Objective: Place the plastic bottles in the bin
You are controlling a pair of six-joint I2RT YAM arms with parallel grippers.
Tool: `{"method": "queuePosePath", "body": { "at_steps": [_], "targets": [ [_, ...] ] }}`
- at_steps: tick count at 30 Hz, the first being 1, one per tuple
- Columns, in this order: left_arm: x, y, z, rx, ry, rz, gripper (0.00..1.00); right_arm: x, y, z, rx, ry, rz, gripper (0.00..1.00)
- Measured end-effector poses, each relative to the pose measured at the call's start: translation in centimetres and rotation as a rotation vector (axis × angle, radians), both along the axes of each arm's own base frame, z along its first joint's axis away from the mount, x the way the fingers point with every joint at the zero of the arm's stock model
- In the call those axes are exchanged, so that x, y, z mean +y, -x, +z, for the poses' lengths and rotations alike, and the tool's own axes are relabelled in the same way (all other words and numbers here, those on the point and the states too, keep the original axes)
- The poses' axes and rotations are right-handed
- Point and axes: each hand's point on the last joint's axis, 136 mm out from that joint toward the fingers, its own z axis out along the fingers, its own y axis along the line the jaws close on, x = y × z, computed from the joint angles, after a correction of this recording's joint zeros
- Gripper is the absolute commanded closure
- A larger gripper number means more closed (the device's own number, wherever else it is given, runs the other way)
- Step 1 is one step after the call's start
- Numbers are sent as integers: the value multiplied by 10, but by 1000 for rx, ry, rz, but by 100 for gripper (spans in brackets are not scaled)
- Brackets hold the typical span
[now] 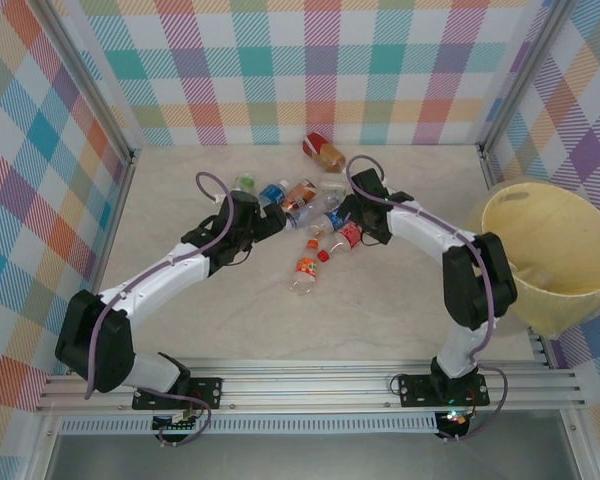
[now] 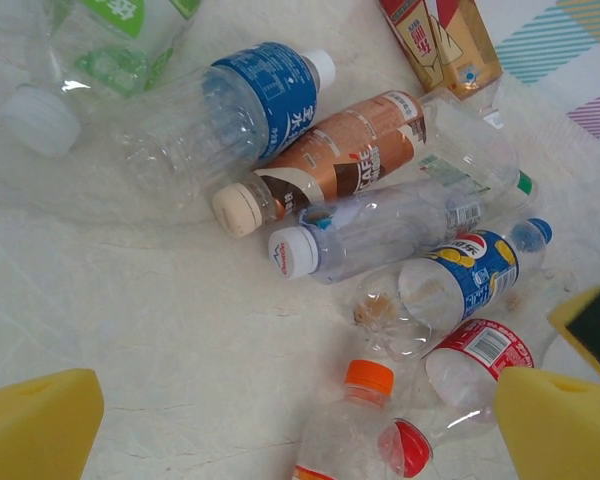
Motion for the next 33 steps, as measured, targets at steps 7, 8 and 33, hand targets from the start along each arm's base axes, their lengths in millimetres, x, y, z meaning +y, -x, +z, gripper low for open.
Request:
{"method": "queuePosePath", "body": {
  "at_steps": [7, 8, 33],
  "targets": [
    [18, 14, -1, 5, -42, 39, 0, -25, -28, -25, 23, -30, -203, 16],
    [21, 15, -1, 7, -50, 46, 0, -27, -29, -28, 25, -33, -218, 17],
    [35, 22, 0, 17, -90, 80, 0, -31, -46, -44, -44, -103, -245, 54]
  ]
}}
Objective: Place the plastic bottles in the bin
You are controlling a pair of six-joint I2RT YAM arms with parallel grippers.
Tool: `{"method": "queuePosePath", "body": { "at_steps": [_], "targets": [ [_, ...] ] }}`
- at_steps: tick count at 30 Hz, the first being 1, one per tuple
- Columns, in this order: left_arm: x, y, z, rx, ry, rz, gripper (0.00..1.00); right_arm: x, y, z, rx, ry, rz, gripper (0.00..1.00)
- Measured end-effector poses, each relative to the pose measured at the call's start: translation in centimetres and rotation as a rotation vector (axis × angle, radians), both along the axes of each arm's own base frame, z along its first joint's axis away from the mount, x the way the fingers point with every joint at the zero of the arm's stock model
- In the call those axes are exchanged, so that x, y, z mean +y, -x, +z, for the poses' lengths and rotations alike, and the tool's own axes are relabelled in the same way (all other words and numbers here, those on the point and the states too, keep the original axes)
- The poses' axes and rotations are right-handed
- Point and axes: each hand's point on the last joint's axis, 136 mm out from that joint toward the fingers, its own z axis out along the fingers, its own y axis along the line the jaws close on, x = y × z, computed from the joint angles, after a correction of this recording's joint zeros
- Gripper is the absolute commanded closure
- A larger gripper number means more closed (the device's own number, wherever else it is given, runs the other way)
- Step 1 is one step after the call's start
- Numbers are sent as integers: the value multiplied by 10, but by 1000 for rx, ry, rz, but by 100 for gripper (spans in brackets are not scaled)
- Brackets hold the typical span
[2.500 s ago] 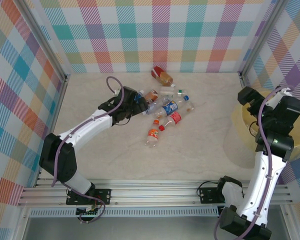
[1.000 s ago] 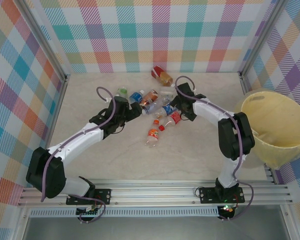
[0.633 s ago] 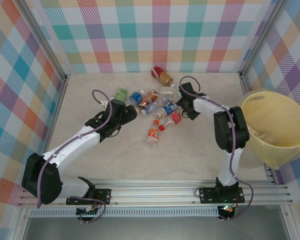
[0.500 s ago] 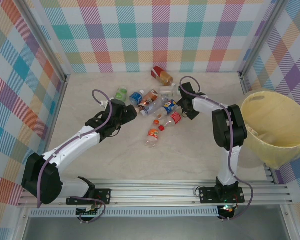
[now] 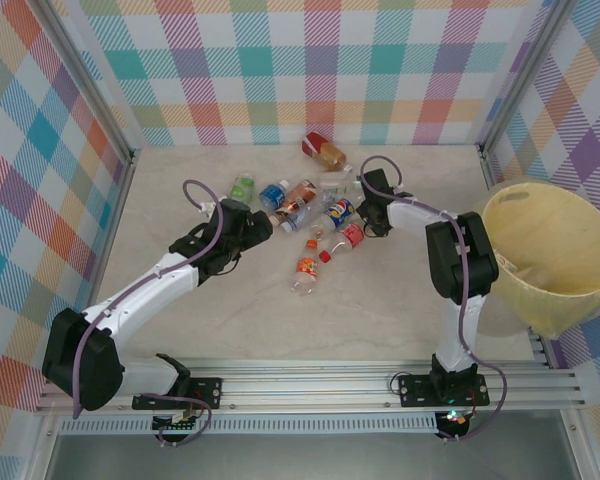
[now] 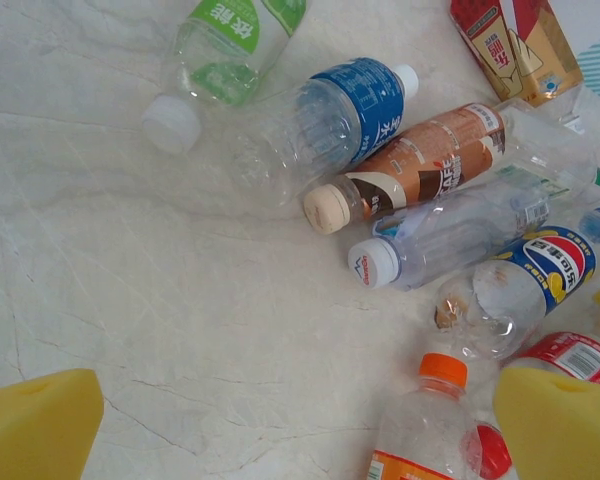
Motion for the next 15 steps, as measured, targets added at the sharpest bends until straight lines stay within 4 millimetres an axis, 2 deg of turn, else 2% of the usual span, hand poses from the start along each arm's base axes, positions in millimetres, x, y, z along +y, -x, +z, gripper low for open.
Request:
{"method": "queuePosePath", "body": {
  "at_steps": [2, 5, 10, 15],
  "targets": [
    [0, 0, 2, -4, 2, 0, 0, 1, -1, 16, -49, 2, 31, 54],
    [0, 1, 3, -7, 4, -6, 0, 7, -7, 54, -186, 6, 125, 55],
    [-5, 2, 2, 2, 17, -33, 0, 23, -8, 133, -452, 50, 350, 56],
    [-10, 3, 3, 4, 32, -53, 0, 36, -2, 199, -650, 144, 530, 59]
  ]
}}
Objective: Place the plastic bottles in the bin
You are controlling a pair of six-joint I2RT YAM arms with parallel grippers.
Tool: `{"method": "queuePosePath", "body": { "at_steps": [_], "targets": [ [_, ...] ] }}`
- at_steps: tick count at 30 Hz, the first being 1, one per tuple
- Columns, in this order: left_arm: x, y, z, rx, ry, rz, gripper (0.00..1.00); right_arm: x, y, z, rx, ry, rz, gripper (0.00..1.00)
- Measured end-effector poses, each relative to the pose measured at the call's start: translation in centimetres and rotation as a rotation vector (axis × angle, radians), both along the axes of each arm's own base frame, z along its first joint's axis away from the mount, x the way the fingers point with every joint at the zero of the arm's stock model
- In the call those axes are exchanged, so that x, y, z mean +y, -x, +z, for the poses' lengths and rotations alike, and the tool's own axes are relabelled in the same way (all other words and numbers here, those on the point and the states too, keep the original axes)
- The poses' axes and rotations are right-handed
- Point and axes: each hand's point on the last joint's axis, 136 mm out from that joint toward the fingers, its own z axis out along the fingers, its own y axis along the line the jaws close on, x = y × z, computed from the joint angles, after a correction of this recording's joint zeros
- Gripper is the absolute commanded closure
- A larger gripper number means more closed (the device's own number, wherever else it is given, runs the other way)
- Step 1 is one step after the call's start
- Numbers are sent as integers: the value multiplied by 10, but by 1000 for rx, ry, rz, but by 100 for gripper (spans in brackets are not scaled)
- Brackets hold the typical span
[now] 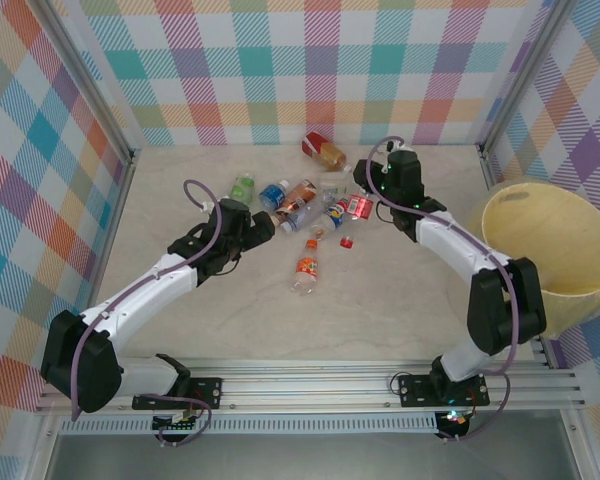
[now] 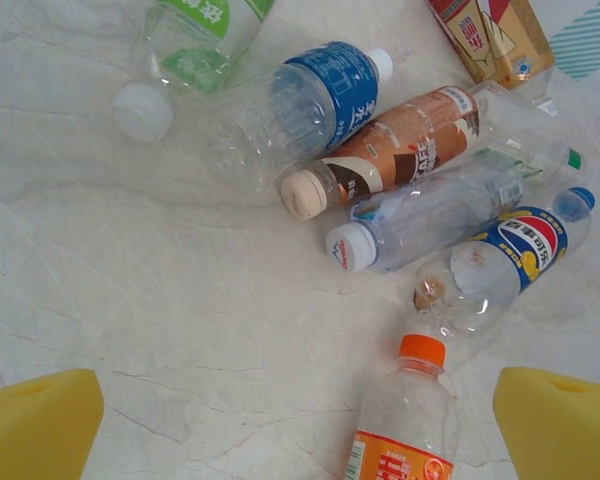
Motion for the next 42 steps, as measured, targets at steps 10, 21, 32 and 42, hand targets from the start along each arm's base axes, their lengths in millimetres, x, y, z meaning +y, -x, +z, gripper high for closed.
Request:
{"method": "queuePosePath", "body": {
  "at_steps": [10, 21, 32, 42],
  "targets": [
    [-16, -6, 1, -10, 49, -53, 0, -11, 46, 139, -444, 200, 90, 60],
    [-42, -11, -16, 33, 102, -144, 0, -51, 93, 222, -681, 401, -15, 61],
    [-66, -20, -16, 42, 122, -206, 0, -137, 139, 282, -718, 498, -238, 63],
    [-81, -26, -24, 77, 97, -234, 0, -198, 179, 280, -653, 587, -418, 62]
  ]
}}
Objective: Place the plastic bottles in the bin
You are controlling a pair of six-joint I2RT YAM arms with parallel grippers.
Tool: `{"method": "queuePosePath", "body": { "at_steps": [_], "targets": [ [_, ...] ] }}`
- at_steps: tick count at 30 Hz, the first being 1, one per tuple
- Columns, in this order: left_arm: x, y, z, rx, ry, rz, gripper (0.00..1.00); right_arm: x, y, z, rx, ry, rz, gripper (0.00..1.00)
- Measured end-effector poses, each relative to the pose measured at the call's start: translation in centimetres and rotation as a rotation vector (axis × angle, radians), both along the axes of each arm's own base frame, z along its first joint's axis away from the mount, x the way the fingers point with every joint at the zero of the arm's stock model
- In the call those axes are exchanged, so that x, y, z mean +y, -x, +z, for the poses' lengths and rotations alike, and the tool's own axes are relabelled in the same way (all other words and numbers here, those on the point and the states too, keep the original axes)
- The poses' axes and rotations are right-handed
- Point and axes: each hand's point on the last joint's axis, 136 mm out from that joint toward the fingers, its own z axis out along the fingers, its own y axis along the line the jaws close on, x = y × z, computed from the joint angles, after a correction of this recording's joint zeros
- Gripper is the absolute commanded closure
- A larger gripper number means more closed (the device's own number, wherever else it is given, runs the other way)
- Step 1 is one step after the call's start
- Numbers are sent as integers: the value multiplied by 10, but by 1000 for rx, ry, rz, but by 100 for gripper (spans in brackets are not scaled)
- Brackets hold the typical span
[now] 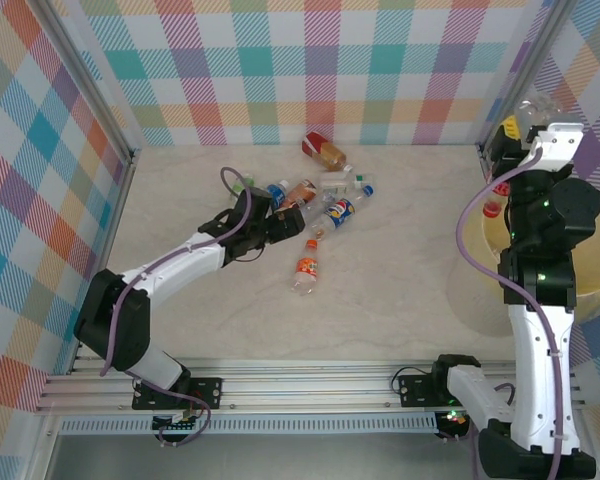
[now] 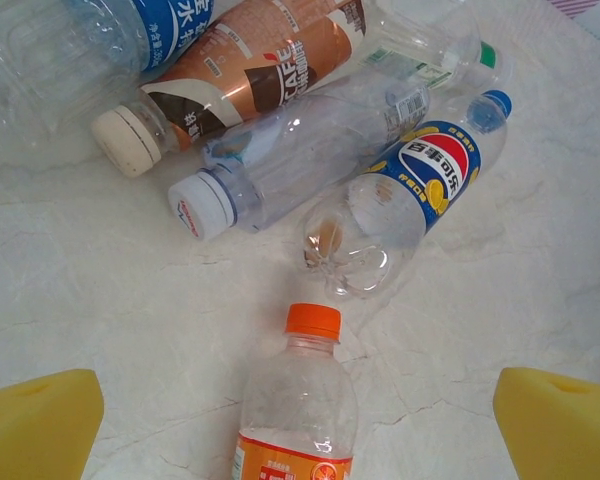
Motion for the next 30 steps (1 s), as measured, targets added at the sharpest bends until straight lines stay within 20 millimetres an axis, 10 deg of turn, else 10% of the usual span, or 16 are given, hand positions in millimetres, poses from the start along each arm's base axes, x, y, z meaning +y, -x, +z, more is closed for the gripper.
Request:
{"method": "queuePosePath", "body": {
  "at_steps": [17, 30],
  "targets": [
    [-18, 9, -15, 111, 10, -24, 0, -41, -3, -132, 279, -49, -187, 53],
    [-29, 16, -33, 173, 7, -31, 0, -41, -8, -152, 313, -160, -165, 18]
  ]
}}
